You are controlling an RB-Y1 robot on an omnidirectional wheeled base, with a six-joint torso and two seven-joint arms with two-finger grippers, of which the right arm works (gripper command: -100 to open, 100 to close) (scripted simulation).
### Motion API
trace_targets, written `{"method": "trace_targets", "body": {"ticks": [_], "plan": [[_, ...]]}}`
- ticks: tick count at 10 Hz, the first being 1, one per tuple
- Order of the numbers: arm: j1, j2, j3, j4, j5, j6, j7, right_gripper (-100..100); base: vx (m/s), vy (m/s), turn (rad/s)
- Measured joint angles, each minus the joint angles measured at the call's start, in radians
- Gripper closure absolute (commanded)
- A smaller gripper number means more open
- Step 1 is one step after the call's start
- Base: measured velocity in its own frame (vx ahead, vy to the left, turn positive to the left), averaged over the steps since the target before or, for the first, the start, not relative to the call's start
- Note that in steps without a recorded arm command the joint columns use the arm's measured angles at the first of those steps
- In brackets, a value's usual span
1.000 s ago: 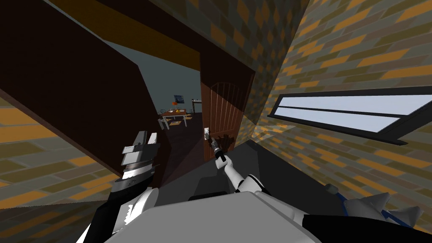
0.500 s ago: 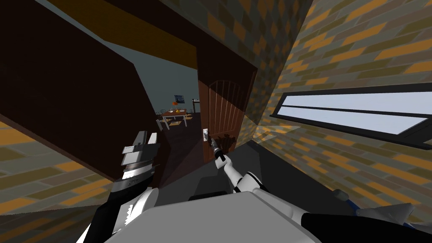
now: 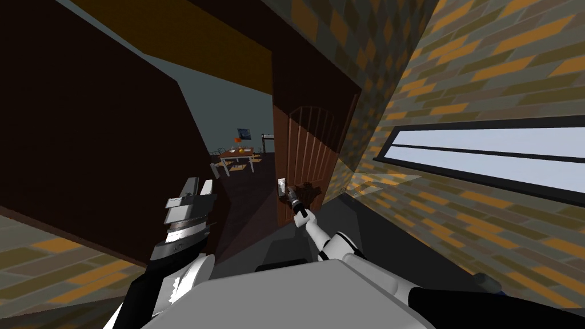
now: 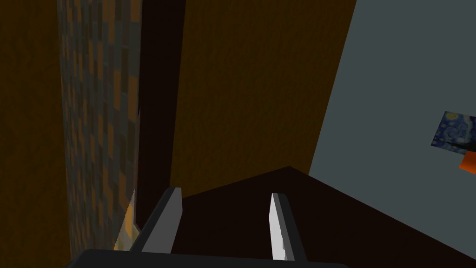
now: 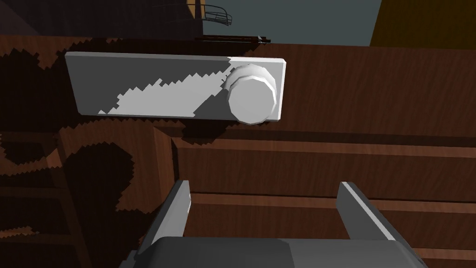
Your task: Push the door open
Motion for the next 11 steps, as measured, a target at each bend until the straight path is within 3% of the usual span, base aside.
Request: {"method": "trace_targets", "body": {"ticks": [3,6,7,11], "plan": [[-0.003,0.004,-0.007,0.007,-0.002,-0.002,0.002,-100,0.196,0.068,0.023],[-0.009,0.026,-0.013,0.023,-0.004,-0.010,0.001,-100,0.148,0.064,0.019],[-0.010,0.028,-0.014,0.024,-0.004,-0.011,0.001,100,-0.011,-0.002,-0.006],[-0.009,0.026,-0.013,0.023,-0.003,-0.010,0.002,100,-0.020,-0.008,0.001]]}}
